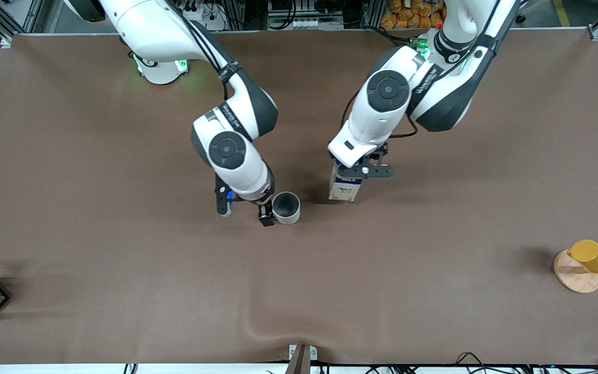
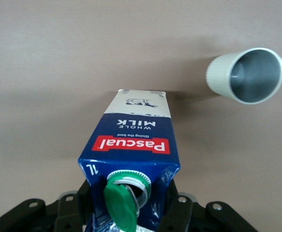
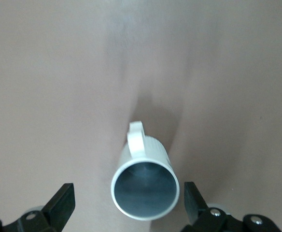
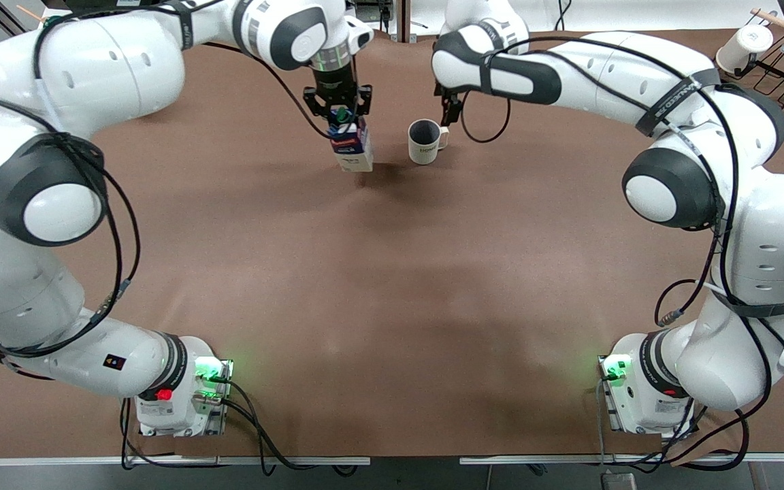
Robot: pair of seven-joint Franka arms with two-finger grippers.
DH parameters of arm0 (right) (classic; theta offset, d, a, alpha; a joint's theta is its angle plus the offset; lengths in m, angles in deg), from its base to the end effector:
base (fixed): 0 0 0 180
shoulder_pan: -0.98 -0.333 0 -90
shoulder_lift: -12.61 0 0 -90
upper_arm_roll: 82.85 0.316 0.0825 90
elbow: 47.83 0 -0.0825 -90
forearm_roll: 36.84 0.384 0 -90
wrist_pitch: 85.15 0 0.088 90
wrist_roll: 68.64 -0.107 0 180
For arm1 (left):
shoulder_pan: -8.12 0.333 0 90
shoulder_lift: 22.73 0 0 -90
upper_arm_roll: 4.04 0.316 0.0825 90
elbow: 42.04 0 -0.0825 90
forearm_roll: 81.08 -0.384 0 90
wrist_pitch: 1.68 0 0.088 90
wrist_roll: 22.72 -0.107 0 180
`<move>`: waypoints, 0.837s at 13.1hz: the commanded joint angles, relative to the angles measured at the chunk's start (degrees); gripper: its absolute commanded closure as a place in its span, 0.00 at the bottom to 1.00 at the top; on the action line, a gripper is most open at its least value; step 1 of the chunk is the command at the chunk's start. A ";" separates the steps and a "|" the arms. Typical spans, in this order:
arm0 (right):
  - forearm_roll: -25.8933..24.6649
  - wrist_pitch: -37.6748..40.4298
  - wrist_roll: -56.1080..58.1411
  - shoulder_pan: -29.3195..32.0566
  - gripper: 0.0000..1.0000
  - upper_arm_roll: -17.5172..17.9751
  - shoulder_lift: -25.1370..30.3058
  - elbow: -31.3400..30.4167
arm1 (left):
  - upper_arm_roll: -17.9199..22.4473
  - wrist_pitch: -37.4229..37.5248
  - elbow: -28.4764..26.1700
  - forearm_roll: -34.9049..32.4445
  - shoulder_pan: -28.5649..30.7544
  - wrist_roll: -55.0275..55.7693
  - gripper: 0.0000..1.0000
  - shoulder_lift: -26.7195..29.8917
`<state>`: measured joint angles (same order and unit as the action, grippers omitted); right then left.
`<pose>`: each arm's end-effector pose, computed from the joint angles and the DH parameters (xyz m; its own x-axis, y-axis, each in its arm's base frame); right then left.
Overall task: Place milk next to cup
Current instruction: 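Release the mug with the right gripper and withdraw it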
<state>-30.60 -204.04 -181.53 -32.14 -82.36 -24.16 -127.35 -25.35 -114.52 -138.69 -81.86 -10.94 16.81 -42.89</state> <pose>0.6047 0.4071 0.3380 0.1335 -0.9848 -0.1110 -0.9909 -0.1344 0.0007 0.5063 -0.4001 0.4026 0.9942 -0.0054 -0.1074 0.0008 -0.9983 0.0579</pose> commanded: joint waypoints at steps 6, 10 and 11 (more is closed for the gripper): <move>1.13 16.12 33.74 15.52 0.00 0.92 6.87 -1.51 | 0.30 9.28 11.02 3.86 -6.07 3.10 0.42 -8.22; 1.58 16.84 50.80 23.09 0.00 0.74 14.51 -10.81 | 0.65 10.01 15.51 3.42 -7.83 3.01 0.42 -12.09; 1.58 16.93 54.41 24.84 0.00 0.74 15.92 -12.31 | 0.83 10.01 17.00 3.33 -8.01 3.01 0.42 -13.06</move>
<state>-29.74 -186.27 -133.19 -10.28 -82.72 -13.74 -132.50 -25.29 -106.55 -127.07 -79.15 -17.95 19.16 -52.65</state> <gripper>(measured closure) 0.000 0.419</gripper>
